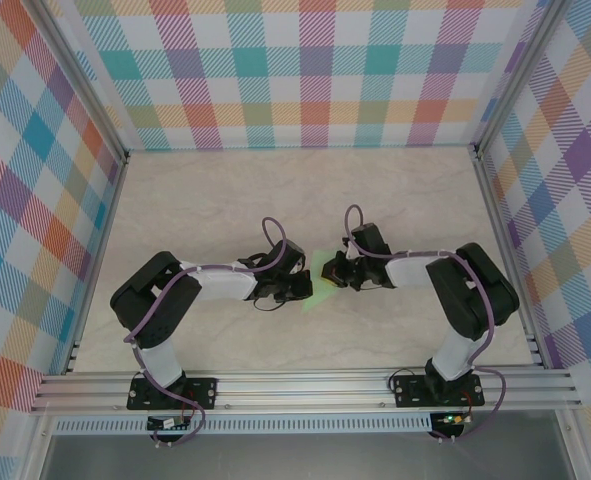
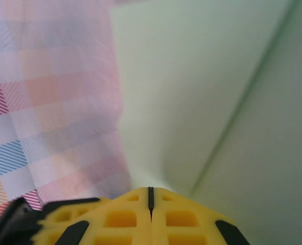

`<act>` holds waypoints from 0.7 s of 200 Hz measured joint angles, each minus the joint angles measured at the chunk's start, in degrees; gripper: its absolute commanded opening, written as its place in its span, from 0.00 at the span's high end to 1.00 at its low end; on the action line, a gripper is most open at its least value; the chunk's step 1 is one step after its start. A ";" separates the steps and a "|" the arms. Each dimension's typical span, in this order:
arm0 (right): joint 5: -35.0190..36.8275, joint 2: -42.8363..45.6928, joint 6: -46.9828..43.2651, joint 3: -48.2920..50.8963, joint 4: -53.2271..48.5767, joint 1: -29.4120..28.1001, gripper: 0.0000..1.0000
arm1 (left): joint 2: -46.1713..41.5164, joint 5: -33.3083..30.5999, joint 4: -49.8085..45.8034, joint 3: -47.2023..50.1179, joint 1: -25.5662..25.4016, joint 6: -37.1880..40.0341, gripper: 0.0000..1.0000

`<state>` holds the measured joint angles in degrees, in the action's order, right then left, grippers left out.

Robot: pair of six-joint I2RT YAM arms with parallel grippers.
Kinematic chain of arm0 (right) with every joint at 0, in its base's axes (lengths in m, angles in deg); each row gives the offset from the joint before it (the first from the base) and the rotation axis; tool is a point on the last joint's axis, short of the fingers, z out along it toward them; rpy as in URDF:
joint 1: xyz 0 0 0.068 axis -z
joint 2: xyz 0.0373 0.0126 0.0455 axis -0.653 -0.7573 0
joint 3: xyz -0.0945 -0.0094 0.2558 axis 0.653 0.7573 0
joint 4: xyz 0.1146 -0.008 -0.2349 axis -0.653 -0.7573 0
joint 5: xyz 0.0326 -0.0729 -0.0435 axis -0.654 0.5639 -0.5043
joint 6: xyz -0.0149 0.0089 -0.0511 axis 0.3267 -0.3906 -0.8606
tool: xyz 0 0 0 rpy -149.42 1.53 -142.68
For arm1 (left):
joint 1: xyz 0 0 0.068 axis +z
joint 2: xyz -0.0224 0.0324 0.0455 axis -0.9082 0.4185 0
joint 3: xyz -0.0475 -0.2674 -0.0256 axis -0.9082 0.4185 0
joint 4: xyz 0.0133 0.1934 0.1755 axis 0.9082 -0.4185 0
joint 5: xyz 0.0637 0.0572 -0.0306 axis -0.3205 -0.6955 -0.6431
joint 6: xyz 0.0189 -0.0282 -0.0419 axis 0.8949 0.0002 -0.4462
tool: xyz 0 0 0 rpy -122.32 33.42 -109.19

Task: Fold a paper plane with a square sheet of paper (pick it up from the middle)
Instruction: Fourth fold the wing at the center of the table.

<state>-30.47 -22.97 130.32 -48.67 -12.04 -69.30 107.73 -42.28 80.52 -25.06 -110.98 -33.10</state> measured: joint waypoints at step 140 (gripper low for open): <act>-1.09 -4.35 -1.86 -1.95 0.94 2.69 0.96 | -0.39 -0.15 -0.07 0.00 -0.07 0.20 1.00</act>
<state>-31.56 -27.32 128.46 -50.61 -11.10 -66.62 107.34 -42.44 80.46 -25.06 -111.04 -32.90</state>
